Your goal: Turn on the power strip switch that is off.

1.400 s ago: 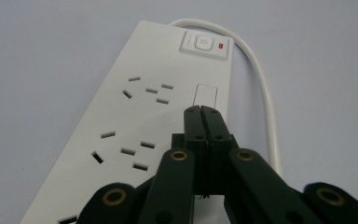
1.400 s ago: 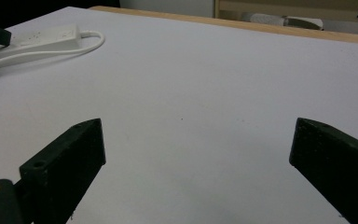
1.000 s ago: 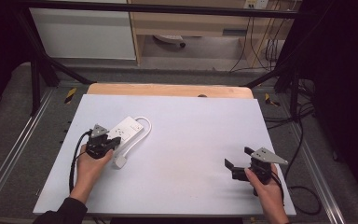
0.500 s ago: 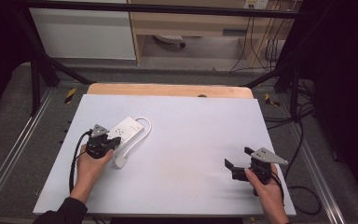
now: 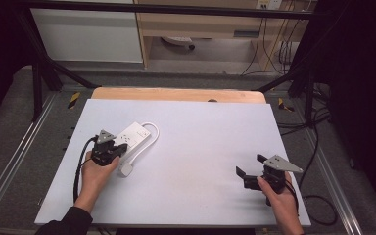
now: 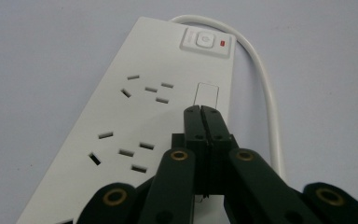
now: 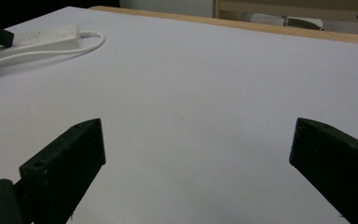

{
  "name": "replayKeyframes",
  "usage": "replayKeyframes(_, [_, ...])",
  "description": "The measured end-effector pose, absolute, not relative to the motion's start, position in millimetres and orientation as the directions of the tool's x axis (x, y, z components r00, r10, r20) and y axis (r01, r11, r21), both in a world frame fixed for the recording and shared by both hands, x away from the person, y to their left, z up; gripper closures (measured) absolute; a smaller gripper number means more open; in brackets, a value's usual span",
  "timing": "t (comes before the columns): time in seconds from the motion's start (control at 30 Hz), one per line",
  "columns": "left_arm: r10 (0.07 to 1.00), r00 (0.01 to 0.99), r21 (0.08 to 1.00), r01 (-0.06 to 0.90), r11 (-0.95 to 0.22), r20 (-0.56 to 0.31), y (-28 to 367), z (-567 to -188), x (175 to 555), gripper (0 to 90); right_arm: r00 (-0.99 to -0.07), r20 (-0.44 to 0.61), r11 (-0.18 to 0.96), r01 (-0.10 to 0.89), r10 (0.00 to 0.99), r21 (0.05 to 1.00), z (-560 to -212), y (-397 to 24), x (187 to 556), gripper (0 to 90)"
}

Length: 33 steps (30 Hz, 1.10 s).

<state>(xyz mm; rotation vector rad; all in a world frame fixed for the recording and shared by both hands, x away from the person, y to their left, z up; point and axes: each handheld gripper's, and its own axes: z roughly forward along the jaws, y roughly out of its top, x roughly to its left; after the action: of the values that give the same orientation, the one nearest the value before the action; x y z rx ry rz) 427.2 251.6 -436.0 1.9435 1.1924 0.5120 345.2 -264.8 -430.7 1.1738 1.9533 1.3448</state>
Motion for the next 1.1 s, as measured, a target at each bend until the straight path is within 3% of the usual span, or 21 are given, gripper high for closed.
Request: replayKeyframes(1.1, [0.876, 0.480, 0.793, 0.552, -0.258, -0.049, 251.9, -436.6, 425.7, 90.0, -0.509, 0.073, 0.144, 0.374, 0.857, 0.916, -430.8, -264.9, 345.5, 3.8])
